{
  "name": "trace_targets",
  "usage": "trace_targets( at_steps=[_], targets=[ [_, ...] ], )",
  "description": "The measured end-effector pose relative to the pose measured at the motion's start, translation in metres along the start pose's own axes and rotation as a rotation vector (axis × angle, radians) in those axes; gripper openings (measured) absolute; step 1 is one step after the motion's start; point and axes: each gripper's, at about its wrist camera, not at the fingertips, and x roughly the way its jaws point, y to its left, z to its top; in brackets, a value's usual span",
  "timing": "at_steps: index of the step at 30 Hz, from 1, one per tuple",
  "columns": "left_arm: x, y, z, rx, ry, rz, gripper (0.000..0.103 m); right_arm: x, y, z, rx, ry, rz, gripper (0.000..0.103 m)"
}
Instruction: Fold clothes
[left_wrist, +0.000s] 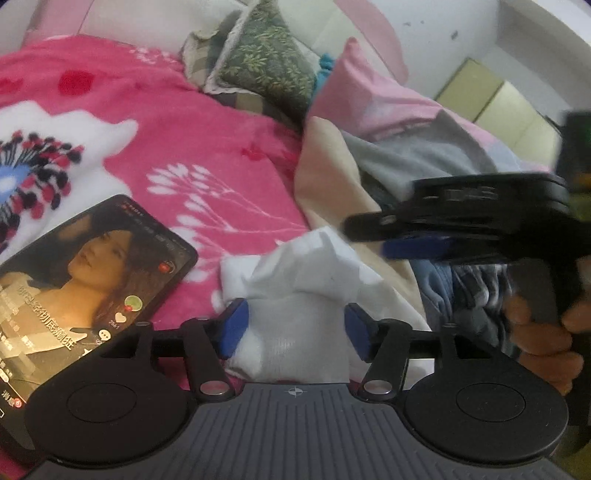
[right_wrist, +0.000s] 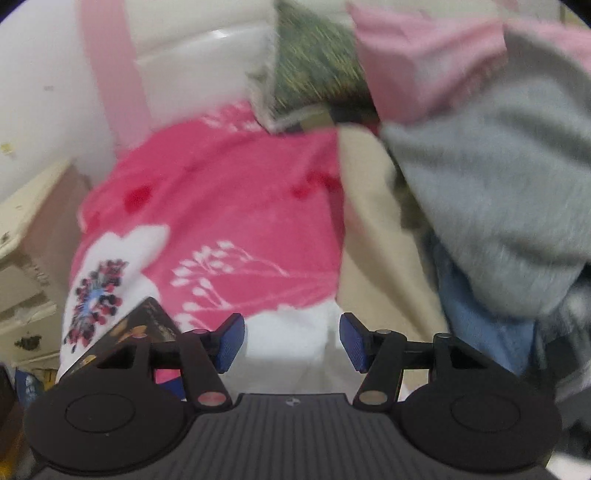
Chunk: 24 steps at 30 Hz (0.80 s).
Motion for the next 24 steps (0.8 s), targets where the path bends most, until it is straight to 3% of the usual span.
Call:
trace_targets(
  at_steps=[2,3,5,10,12,17,18,21,24],
  targets=[
    [-0.001,-0.002,-0.001,0.015,-0.002,-0.005,0.063,0.015,-0.003,-0.003,0.056,0.062,0.010,0.057],
    [-0.002,-0.002,-0.001,0.022,-0.003,-0.008,0.063,0.022,-0.004,-0.006,0.080,0.080,0.025,0.035],
    [-0.003,0.000,-0.001,0.024,0.001,-0.023,0.063,0.025,-0.008,-0.011,0.140,0.068,0.062,0.006],
    [-0.002,0.004,-0.002,0.042,0.017,-0.049,0.063,0.012,-0.029,-0.009,0.310,-0.044,0.143,0.011],
    [-0.001,0.005,-0.002,0.045,0.021,-0.057,0.061,0.008,-0.038,-0.009,0.386,-0.063,0.195,0.033],
    [0.000,0.017,0.003,-0.016,0.039,-0.092,0.036,-0.028,-0.049,-0.027,0.452,-0.194,0.264,0.045],
    [0.000,0.019,0.004,-0.024,0.045,-0.102,0.025,-0.035,-0.052,-0.035,0.466,-0.202,0.263,0.045],
    [0.002,0.022,0.005,-0.033,0.065,-0.143,0.009,-0.050,-0.060,-0.062,0.509,-0.196,0.247,0.045],
    [0.002,0.025,0.007,-0.052,0.069,-0.163,0.006,-0.049,-0.057,-0.087,0.504,-0.135,0.218,0.045]
  ],
)
